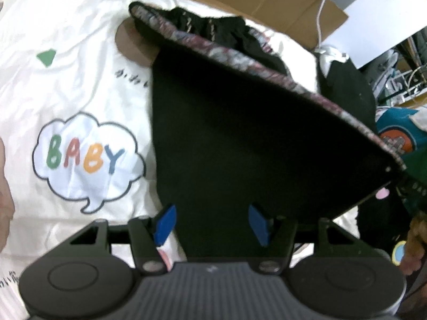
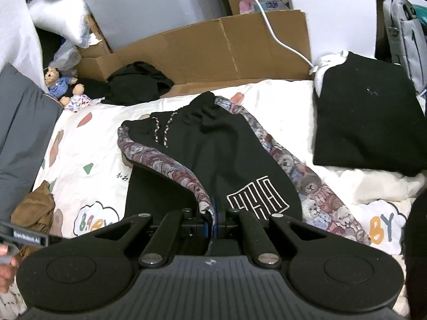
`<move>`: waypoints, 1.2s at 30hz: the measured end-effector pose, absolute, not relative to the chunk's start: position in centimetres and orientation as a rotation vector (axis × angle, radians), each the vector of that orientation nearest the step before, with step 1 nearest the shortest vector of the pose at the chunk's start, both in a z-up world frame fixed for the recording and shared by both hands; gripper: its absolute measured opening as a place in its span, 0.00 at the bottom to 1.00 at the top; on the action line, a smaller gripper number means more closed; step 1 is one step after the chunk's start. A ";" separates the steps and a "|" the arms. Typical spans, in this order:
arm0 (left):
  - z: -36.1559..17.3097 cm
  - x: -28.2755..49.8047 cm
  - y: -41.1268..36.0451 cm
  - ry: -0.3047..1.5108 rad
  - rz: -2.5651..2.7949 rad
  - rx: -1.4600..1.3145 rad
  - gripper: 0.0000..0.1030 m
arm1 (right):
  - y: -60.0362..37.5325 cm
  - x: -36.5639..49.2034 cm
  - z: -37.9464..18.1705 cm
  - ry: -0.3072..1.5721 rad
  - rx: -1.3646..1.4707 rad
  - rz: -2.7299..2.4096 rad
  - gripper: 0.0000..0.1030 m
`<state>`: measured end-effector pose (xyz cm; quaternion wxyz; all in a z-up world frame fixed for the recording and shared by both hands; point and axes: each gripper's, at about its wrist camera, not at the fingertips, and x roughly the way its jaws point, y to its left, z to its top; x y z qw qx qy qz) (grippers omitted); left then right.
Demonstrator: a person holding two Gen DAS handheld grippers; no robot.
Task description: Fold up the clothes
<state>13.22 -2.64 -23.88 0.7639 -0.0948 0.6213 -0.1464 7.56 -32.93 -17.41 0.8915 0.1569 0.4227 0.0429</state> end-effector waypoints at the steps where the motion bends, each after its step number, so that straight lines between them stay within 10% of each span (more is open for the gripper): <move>1: -24.2 13.1 -2.7 1.357 -0.314 -0.203 0.62 | -33.2 7.5 -17.4 0.877 0.325 0.083 0.03; 36: -29.4 9.8 -6.2 1.429 -0.348 -0.288 0.62 | -38.8 7.2 -18.8 0.948 0.340 -0.083 0.03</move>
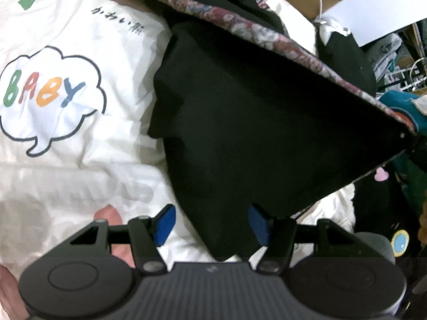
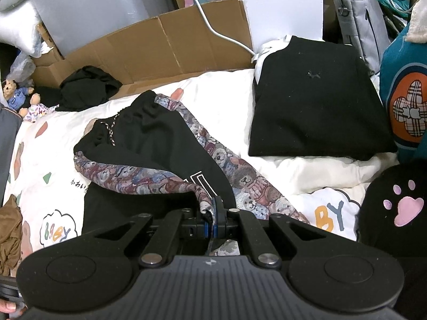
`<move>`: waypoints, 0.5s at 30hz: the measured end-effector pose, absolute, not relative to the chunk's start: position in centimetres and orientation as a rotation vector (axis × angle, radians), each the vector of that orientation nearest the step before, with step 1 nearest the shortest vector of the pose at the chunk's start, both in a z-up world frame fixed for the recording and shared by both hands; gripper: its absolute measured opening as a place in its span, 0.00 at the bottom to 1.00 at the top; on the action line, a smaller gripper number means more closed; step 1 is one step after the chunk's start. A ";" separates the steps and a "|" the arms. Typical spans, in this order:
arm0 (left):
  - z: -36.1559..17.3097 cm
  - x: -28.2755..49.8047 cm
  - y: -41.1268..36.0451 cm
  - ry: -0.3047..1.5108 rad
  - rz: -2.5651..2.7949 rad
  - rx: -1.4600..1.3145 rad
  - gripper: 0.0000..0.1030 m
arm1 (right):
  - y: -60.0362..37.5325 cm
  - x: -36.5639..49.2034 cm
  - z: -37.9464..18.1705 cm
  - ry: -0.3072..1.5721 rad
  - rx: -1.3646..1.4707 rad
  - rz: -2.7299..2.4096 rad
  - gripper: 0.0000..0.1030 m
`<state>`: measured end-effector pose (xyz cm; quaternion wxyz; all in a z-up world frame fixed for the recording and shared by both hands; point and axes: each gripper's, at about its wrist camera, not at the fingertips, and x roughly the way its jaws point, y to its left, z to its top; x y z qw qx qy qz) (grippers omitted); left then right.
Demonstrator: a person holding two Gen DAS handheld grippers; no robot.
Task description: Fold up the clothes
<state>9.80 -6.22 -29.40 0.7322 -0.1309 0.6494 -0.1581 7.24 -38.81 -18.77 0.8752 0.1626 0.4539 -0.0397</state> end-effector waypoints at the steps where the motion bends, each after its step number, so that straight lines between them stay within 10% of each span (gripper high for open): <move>1: -29.4 9.8 -6.2 1.429 -0.347 -0.291 0.62 | -38.9 7.3 -18.8 0.948 0.339 -0.083 0.03; 15: -28.2 10.1 -5.9 1.409 -0.377 -0.326 0.61 | -39.1 7.8 -17.6 0.944 0.312 -0.075 0.03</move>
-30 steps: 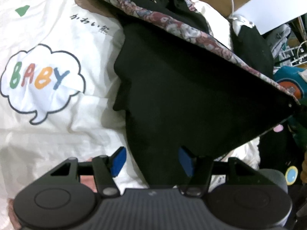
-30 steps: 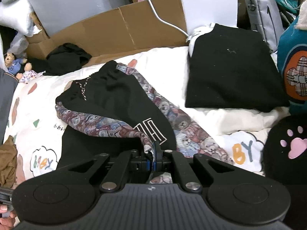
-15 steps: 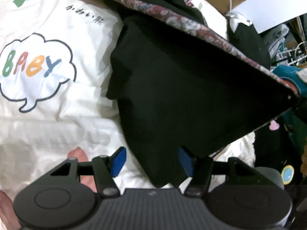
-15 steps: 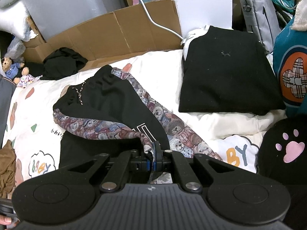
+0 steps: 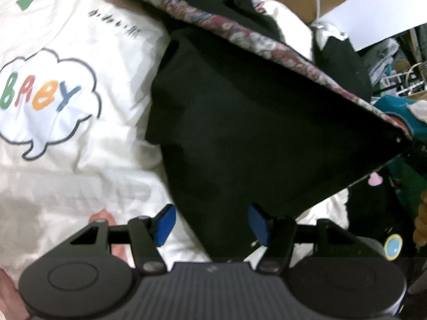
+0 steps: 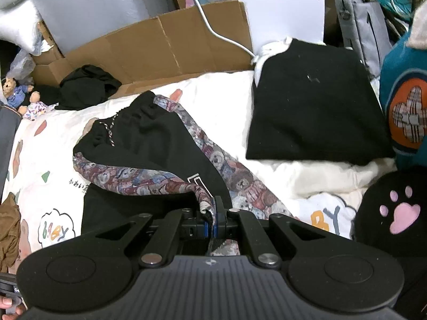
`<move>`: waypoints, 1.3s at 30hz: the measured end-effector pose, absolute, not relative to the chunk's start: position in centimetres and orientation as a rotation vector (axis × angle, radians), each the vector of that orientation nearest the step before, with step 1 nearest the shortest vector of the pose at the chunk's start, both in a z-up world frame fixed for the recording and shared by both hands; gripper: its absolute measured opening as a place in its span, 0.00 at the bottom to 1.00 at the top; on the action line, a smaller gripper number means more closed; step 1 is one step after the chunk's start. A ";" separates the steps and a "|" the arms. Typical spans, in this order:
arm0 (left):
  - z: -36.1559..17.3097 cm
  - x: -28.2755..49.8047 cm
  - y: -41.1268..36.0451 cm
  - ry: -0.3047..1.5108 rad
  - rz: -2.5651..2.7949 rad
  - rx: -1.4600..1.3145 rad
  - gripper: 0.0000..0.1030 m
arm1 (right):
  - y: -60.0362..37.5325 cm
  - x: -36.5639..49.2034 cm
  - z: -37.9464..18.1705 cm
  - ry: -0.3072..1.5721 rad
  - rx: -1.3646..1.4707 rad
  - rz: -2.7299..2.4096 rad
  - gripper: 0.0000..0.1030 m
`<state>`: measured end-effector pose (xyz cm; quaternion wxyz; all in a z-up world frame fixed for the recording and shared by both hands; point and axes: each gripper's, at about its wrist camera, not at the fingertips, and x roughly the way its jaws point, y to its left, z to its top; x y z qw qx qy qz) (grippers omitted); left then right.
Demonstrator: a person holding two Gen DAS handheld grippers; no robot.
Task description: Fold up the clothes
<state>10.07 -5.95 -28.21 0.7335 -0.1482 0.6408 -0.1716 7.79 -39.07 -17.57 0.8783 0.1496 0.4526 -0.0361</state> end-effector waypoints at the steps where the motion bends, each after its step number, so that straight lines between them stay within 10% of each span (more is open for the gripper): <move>1: -28.1 10.1 -6.0 1.406 -0.380 -0.328 0.61 | -39.1 7.9 -17.3 0.941 0.307 -0.076 0.03; 29: -30.7 8.2 -6.6 1.497 -0.488 -0.350 0.60 | -42.7 6.9 -21.6 0.987 0.323 -0.113 0.03; 39: -32.7 7.6 -8.5 1.557 -0.491 -0.350 0.30 | -43.3 6.6 -23.2 1.020 0.336 -0.131 0.03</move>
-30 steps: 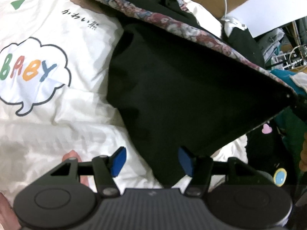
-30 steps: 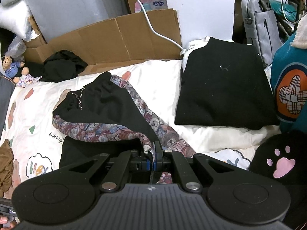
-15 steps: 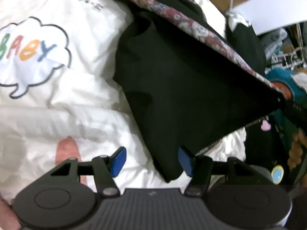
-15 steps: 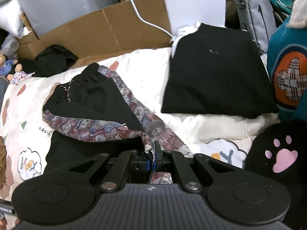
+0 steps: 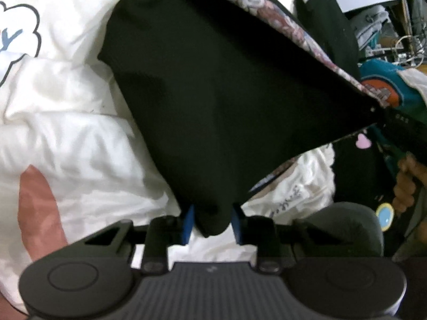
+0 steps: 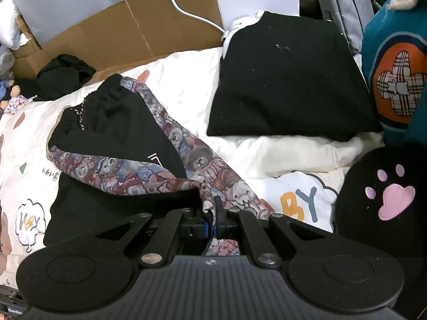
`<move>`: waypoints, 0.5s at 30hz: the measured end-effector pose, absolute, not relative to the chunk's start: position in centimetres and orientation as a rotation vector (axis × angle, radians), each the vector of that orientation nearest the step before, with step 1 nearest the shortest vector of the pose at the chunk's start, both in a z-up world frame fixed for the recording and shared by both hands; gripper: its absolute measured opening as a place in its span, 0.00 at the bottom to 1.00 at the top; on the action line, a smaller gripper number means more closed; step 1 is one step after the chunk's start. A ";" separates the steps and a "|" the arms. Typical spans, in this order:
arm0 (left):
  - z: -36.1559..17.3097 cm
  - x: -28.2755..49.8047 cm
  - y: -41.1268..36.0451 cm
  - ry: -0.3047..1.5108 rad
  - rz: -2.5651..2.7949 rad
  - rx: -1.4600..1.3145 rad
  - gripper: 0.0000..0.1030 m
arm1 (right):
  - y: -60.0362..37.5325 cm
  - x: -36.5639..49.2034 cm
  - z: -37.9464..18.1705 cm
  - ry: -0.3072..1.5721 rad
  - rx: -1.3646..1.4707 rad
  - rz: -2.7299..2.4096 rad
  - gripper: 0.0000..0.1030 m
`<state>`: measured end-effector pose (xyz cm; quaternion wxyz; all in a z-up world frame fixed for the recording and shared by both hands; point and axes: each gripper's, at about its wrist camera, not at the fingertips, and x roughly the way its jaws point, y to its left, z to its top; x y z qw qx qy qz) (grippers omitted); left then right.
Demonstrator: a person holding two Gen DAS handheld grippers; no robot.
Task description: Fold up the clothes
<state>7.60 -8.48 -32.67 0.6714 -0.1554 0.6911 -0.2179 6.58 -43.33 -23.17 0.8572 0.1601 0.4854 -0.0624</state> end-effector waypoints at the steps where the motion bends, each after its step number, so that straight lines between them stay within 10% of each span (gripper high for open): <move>1: -32.8 7.6 -8.4 1.557 -0.488 -0.359 0.30 | -43.4 6.6 -23.2 1.022 0.337 -0.131 0.03; 15: -32.8 8.1 -8.3 1.589 -0.519 -0.337 0.03 | -43.6 6.5 -23.5 1.030 0.319 -0.154 0.03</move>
